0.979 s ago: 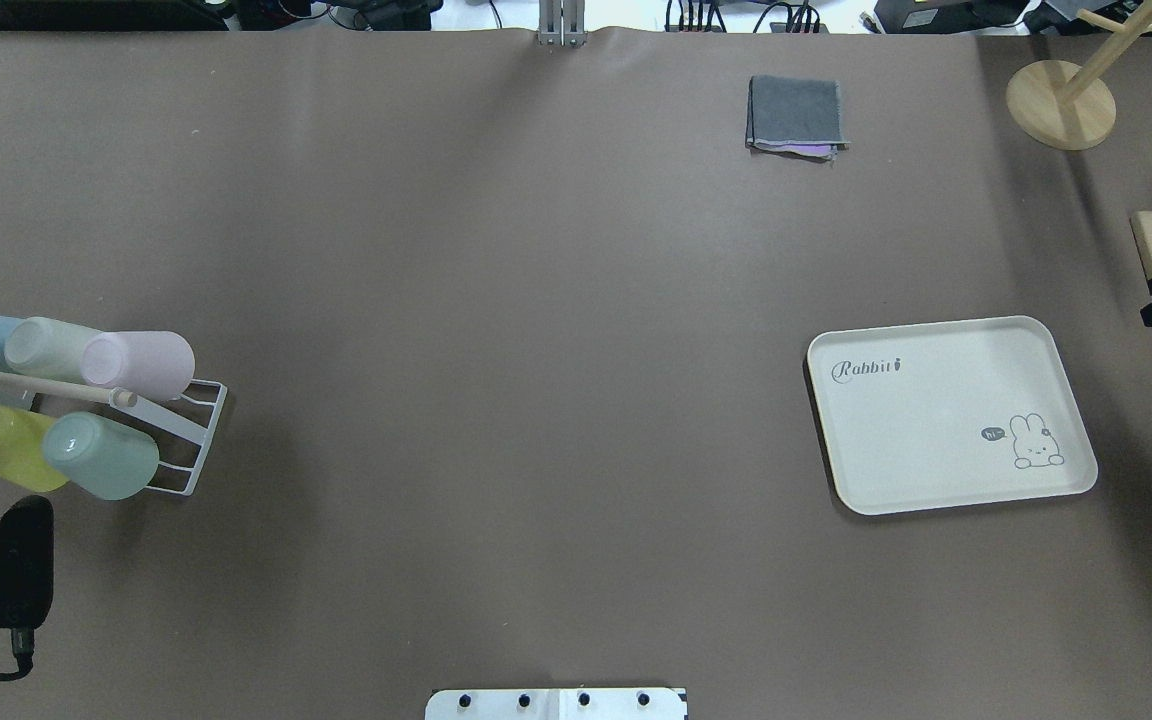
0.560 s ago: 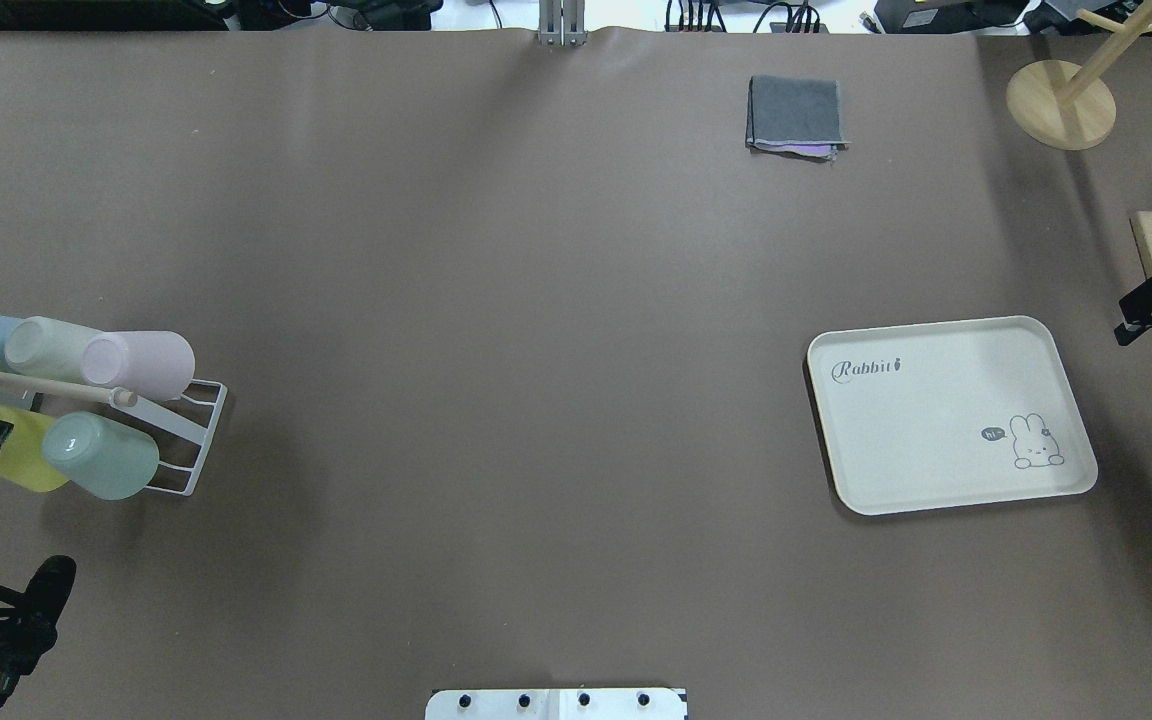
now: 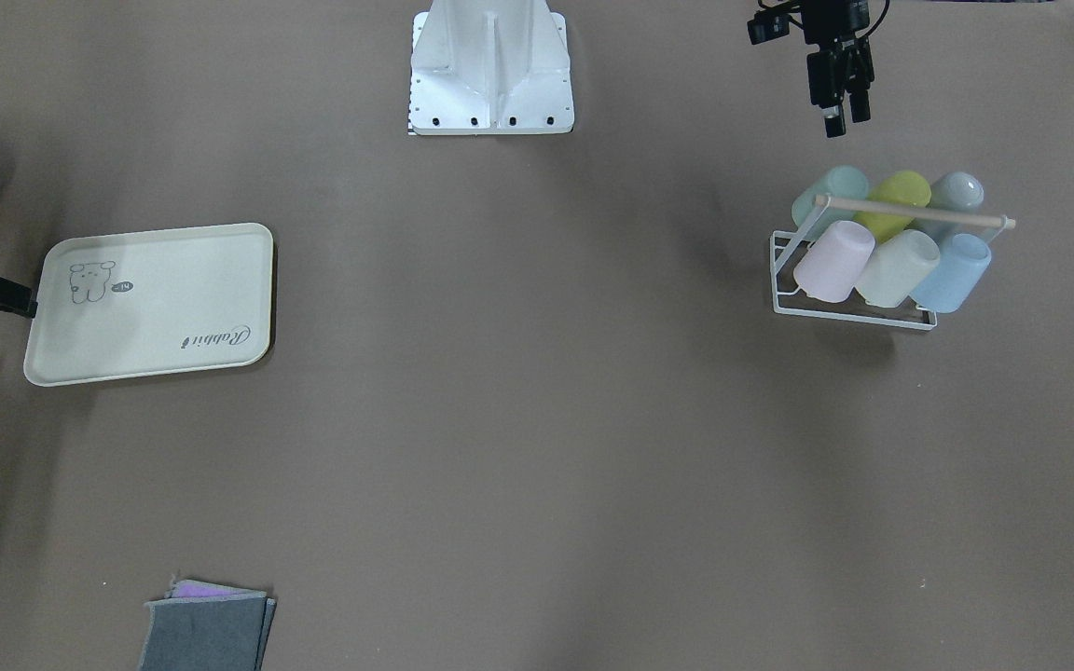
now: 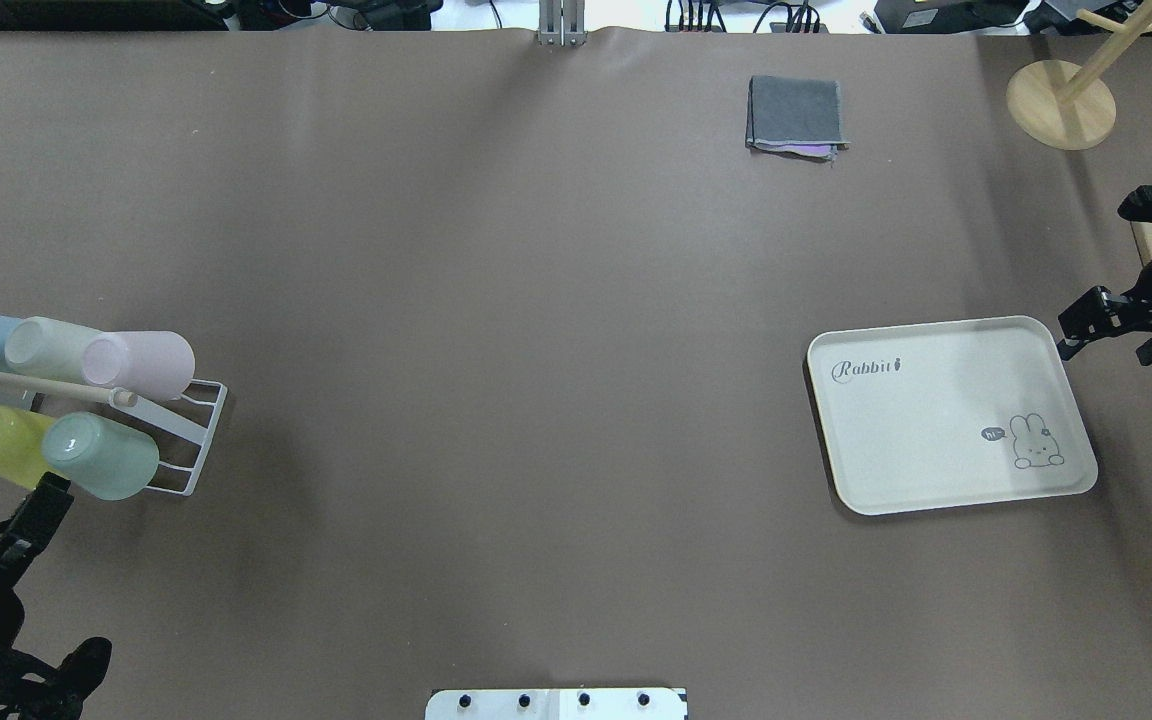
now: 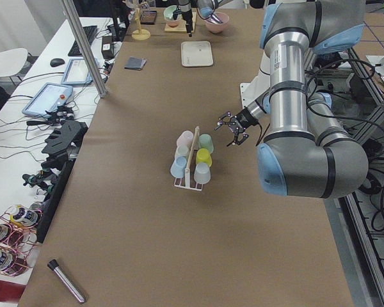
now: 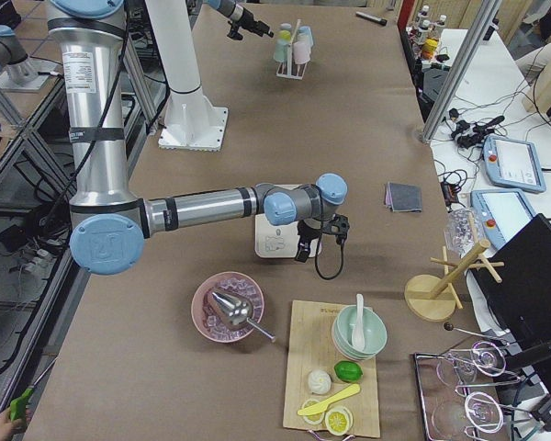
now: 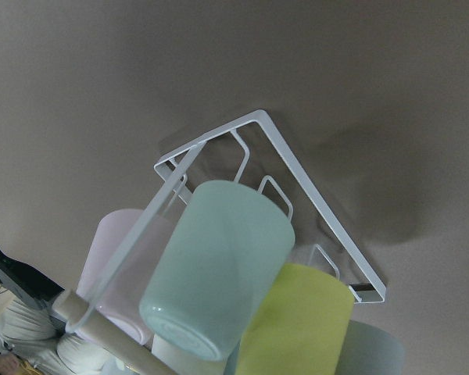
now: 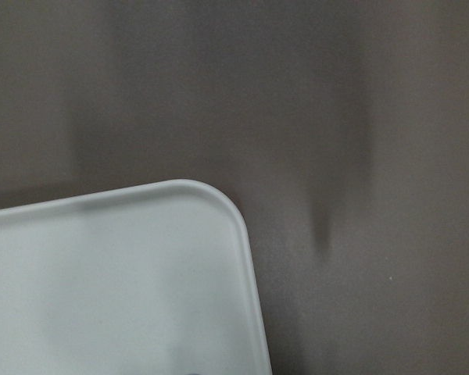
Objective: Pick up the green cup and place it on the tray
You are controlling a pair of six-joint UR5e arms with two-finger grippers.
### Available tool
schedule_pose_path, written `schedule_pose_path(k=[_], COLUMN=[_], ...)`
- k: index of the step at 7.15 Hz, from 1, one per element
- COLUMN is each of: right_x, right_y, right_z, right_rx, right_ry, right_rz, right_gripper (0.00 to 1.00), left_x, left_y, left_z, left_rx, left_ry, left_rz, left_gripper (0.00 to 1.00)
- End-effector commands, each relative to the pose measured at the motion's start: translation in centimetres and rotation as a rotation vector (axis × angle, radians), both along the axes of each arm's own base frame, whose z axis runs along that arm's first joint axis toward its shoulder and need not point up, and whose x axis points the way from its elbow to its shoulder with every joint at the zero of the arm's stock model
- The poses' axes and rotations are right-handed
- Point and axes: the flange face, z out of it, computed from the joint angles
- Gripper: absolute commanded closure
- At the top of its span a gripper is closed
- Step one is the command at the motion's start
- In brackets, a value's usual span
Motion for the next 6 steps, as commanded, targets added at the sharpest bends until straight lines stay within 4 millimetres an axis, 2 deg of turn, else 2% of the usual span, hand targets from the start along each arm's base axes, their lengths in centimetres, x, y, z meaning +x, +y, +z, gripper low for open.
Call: schedule_pose_path(k=[1, 3, 5, 6], right_x=[-0.8, -1.5, -2.6, -2.9], right_y=[0.1, 0.0, -0.3, -0.2], right_z=[2.1, 2.7, 2.0, 2.1], right_rx=[-0.007, -0.005, -0.019, -0.024], right_ry=[0.016, 0.012, 0.012, 0.016], right_rz=[-0.011, -0.011, 0.002, 0.001], right_gripper=[0.04, 0.06, 0.17, 0.21], left_x=[1.8, 3.5, 4.3, 4.8], left_y=[1.7, 2.1, 2.0, 1.8], left_z=[1.8, 3.3, 3.1, 3.8], left_rx=[0.106, 0.188, 0.271, 0.299], left_ry=[-0.078, -0.18, -0.278, -0.301], left_rz=[0.08, 0.145, 0.206, 0.201], left_gripper=[0.02, 0.02, 0.02, 0.02])
